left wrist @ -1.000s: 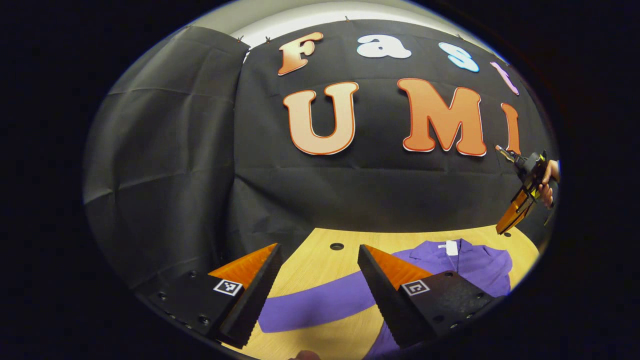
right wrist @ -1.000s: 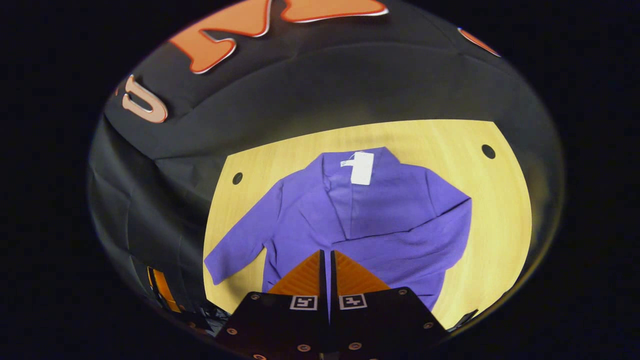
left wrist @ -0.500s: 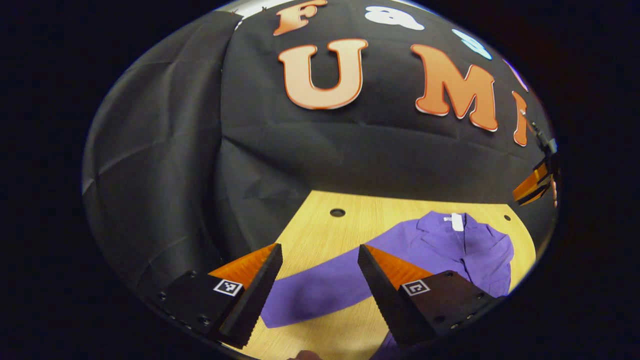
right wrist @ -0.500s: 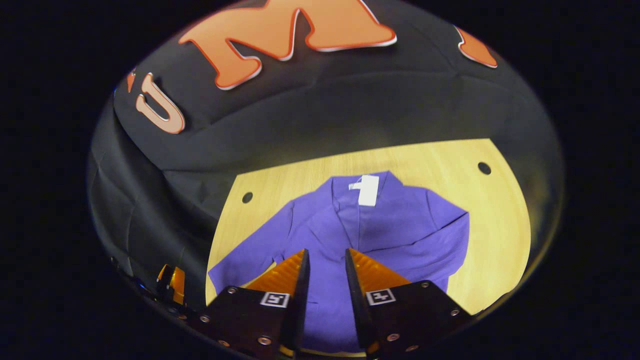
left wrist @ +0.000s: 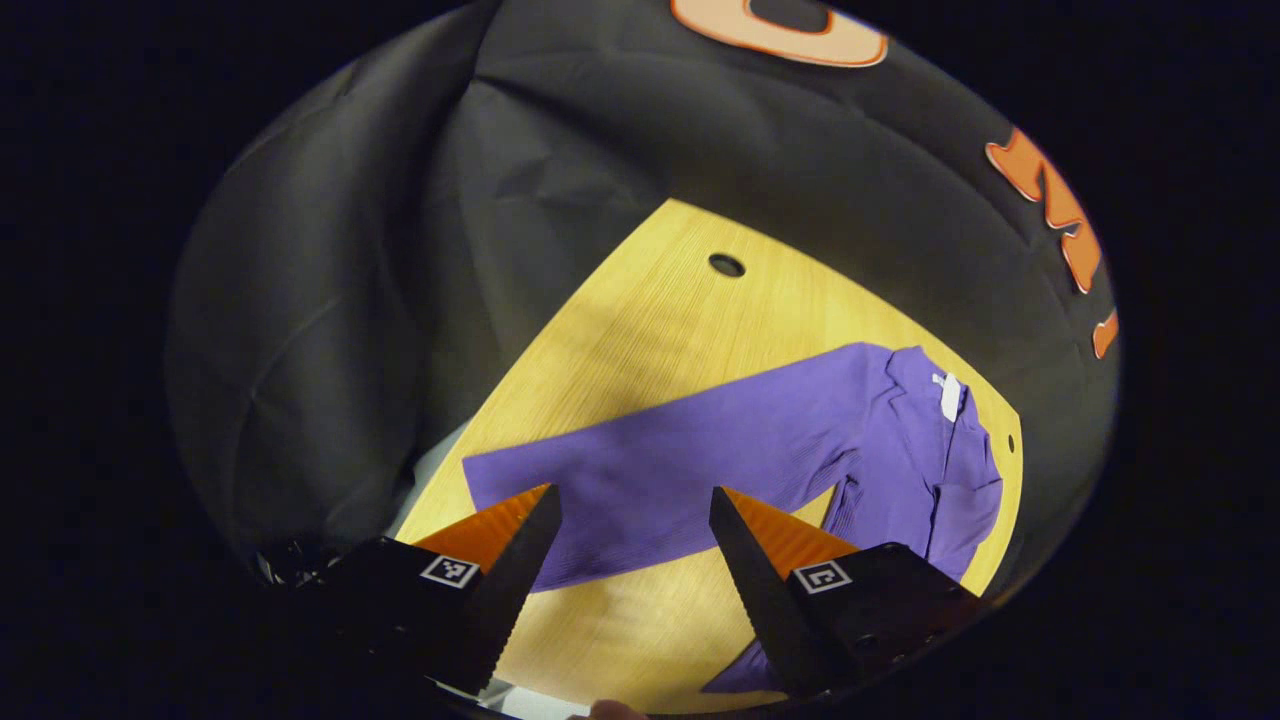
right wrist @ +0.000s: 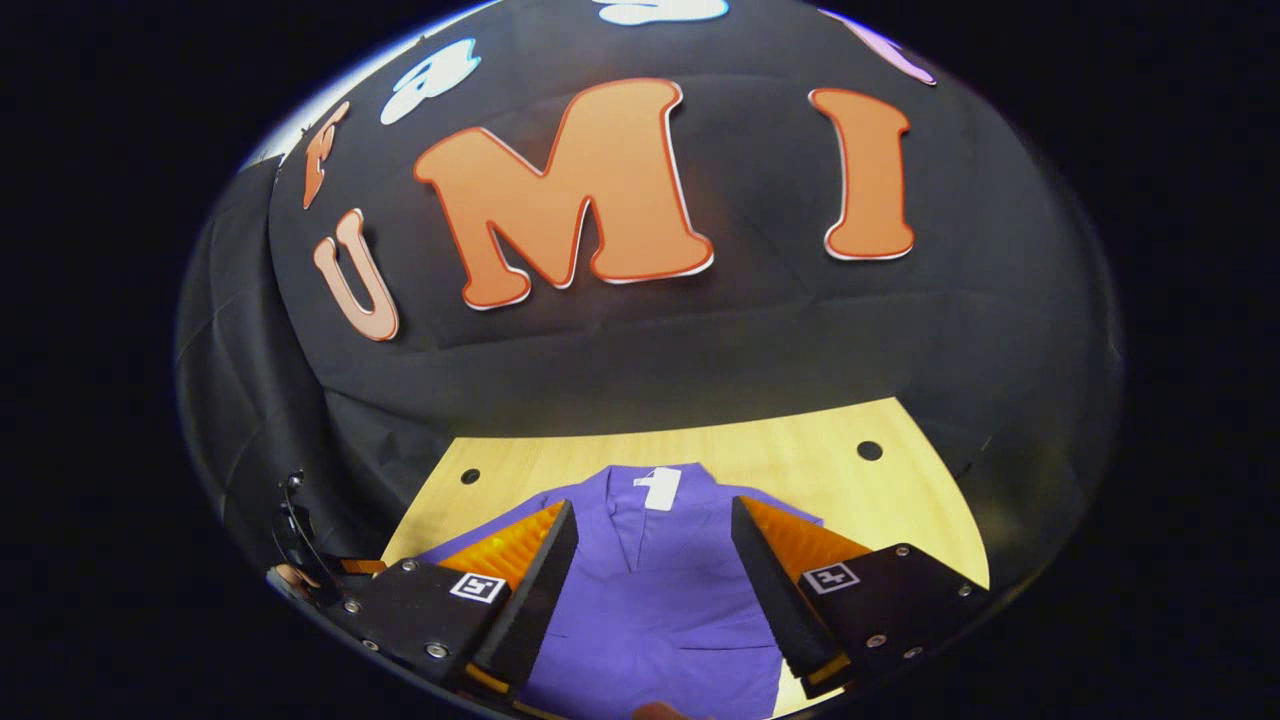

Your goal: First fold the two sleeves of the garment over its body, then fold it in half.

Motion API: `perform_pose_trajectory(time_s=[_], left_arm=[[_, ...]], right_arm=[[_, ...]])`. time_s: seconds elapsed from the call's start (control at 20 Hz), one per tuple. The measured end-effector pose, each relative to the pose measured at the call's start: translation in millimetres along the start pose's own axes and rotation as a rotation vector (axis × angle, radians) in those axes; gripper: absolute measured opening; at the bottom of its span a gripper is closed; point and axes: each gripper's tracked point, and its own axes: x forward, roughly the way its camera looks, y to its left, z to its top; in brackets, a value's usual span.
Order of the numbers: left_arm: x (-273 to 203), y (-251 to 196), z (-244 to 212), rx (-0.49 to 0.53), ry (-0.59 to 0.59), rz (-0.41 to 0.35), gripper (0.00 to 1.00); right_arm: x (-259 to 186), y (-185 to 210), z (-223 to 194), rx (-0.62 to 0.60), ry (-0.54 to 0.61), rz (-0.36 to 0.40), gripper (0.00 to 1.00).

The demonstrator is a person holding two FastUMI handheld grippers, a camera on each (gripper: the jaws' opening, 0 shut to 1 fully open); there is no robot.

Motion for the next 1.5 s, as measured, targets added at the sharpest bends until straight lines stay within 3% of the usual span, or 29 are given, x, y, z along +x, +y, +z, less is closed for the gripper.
perform_pose_trajectory(time_s=[0.25, 0.55, 0.95, 1.05, 1.15, 1.35, 1.5], left_arm=[[33, 11, -22, -0.015, 0.146, 0.056, 0.98], [52, 44, -55, -0.141, 0.276, 0.112, 0.99], [70, 65, -63, -0.176, 0.321, 0.181, 0.99], [69, 71, -64, -0.164, 0.343, 0.226, 0.94], [72, 66, -60, -0.157, 0.332, 0.219, 0.76], [76, 54, -56, -0.133, 0.325, 0.175, 0.14], [69, 38, -51, -0.112, 0.312, 0.128, 0.10]], right_arm=[[-27, -30, 6, -0.031, -0.071, -0.056, 0.95], [-44, -35, 0, -0.130, -0.107, -0.082, 0.95], [-49, -44, 0, -0.113, -0.115, -0.102, 0.95], [-50, -44, -2, -0.117, -0.115, -0.103, 0.95], [-50, -46, -4, -0.117, -0.114, -0.106, 0.95], [-50, -52, -10, -0.105, -0.100, -0.108, 0.95], [-51, -59, -11, -0.101, -0.098, -0.110, 0.95]])
